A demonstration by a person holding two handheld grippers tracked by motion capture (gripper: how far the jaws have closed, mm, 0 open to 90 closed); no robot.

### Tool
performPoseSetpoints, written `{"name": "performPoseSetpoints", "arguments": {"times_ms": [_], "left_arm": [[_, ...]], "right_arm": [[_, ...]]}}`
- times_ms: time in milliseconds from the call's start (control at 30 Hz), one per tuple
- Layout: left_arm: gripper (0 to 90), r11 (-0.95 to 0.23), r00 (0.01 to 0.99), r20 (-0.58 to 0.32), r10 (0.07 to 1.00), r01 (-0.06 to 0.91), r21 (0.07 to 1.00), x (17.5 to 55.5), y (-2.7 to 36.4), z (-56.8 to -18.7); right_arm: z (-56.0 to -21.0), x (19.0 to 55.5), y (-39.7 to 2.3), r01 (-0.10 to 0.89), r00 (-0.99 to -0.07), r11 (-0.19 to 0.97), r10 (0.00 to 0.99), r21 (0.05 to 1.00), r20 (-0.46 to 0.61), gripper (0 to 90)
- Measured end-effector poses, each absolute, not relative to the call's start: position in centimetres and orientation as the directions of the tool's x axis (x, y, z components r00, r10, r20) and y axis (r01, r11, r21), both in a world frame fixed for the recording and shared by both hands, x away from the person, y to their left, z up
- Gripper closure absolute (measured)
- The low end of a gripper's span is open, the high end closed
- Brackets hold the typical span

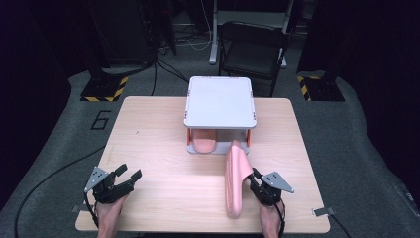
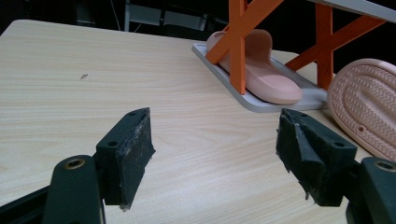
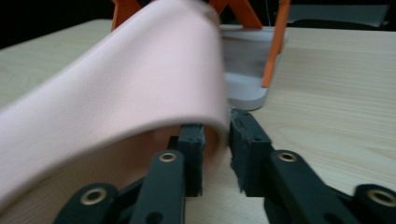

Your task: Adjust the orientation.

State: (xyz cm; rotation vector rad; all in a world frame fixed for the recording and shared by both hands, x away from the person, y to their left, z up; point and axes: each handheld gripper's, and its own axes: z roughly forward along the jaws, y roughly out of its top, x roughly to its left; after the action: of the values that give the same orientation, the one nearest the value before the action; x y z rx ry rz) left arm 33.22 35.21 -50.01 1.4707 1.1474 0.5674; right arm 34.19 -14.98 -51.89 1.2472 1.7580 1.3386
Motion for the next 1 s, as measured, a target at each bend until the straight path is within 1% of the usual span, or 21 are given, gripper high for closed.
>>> {"name": "performPoseSetpoints", "arguments": {"times_ms": [100,133,167,200,267,300,367,400,433,500,533,600,667,733,767,800,833,867,900,933,1000], "left_arm": [[27.4,0.111,0.405,-0.253,0.878,0.342,0.933,33.2,35.3,-50.1],[27.6,0.108,0.408,-0.25,0.878,0.341,0.934,33.2,35.2,-50.0],[27.8,0.108,0.408,-0.25,0.878,0.341,0.934,33.2,35.2,-50.0],[28.0,0.108,0.408,-0.249,0.878,0.339,0.935,33.2,35.2,-50.0],[28.0,0.109,0.409,-0.25,0.878,0.337,0.935,33.2,35.2,-50.0],[28.2,0.109,0.412,-0.252,0.876,0.34,0.934,33.2,35.1,-50.0],[28.2,0.114,0.411,-0.253,0.876,0.333,0.936,33.3,35.0,-50.1],[28.2,0.104,0.414,-0.25,0.875,0.346,0.933,33.2,35.0,-50.0],[28.3,0.104,0.413,-0.249,0.876,0.343,0.933,33.3,35.0,-50.0],[28.3,0.105,0.411,-0.249,0.877,0.34,0.934,33.3,34.9,-50.0],[28.3,0.105,0.411,-0.249,0.877,0.342,0.934,33.2,34.9,-50.0],[28.4,0.106,0.412,-0.249,0.876,0.34,0.935,33.2,35.0,-50.0],[28.4,0.106,0.41,-0.25,0.877,0.343,0.933,33.1,35.1,-50.0],[28.5,0.116,0.406,-0.255,0.877,0.336,0.935,33.1,35.2,-50.0],[28.5,0.116,0.404,-0.254,0.879,0.336,0.935,33.1,35.4,-50.0],[28.5,0.127,0.4,-0.264,0.878,0.336,0.933,33.2,35.5,-50.0],[28.5,0.127,0.4,-0.264,0.878,0.336,0.933,33.2,35.5,-50.0],[28.6,0.131,0.399,-0.272,0.876,0.346,0.929,33.2,35.7,-50.0],[28.6,0.131,0.399,-0.272,0.876,0.346,0.929,33.2,35.7,-50.0],[28.7,0.147,0.395,-0.285,0.873,0.343,0.928,33.1,35.6,-50.0],[28.7,0.154,0.392,-0.288,0.874,0.338,0.928,33.1,35.6,-50.1]], "right_arm": [[-51.1,33.8,-16.2,0.305,-0.363,0.034,0.928,0.952,0.083,79.5],[-50.5,33.5,-17.3,0.287,-0.351,0.052,0.935,0.957,0.055,80.0],[-50.5,33.5,-17.3,0.287,-0.351,0.052,0.935,0.957,0.055,80.0],[-50.0,33.1,-18.3,0.266,-0.34,0.087,0.94,0.96,0.009,79.9],[-49.8,32.9,-18.7,0.256,-0.34,0.102,0.94,0.961,-0.009,79.8],[-49.2,32.3,-19.6,0.238,-0.347,0.161,0.935,0.958,-0.071,79.6],[-49.2,32.2,-19.7,0.228,-0.349,0.173,0.933,0.958,-0.085,79.6],[-49.1,31.6,-19.3,0.217,-0.376,0.233,0.916,0.948,-0.139,77.4],[-49.1,31.3,-19.1,0.201,-0.387,0.251,0.908,0.947,-0.159,76.0],[-49.1,31.0,-18.6,0.19,-0.4,0.257,0.902,0.948,-0.165,74.4],[-49.1,30.9,-18.2,0.191,-0.439,0.227,0.89,0.955,-0.124,66.5],[-49.3,31.0,-17.9,0.194,-0.461,0.206,0.882,0.959,-0.096,63.0],[-49.4,31.1,-17.7,0.206,-0.462,0.189,0.884,0.96,-0.075,62.4],[-50.0,31.4,-17.4,0.242,-0.484,0.134,0.875,0.961,0.0,54.3],[-50.0,31.4,-17.4,0.242,-0.484,0.134,0.875,0.961,0.0,54.3],[-50.3,31.5,-17.4,0.26,-0.507,0.092,0.86,0.961,0.054,51.1],[-50.3,31.5,-17.4,0.26,-0.507,0.092,0.86,0.961,0.054,51.1],[-50.5,31.5,-17.3,0.271,-0.519,0.09,0.852,0.959,0.067,46.6],[-50.5,31.5,-17.3,0.271,-0.519,0.09,0.852,0.959,0.067,46.6],[-50.5,31.5,-17.2,0.276,-0.533,0.098,0.843,0.956,0.068,42.7],[-50.4,31.3,-17.4,0.283,-0.54,0.072,0.836,0.956,0.096,38.6]]}}
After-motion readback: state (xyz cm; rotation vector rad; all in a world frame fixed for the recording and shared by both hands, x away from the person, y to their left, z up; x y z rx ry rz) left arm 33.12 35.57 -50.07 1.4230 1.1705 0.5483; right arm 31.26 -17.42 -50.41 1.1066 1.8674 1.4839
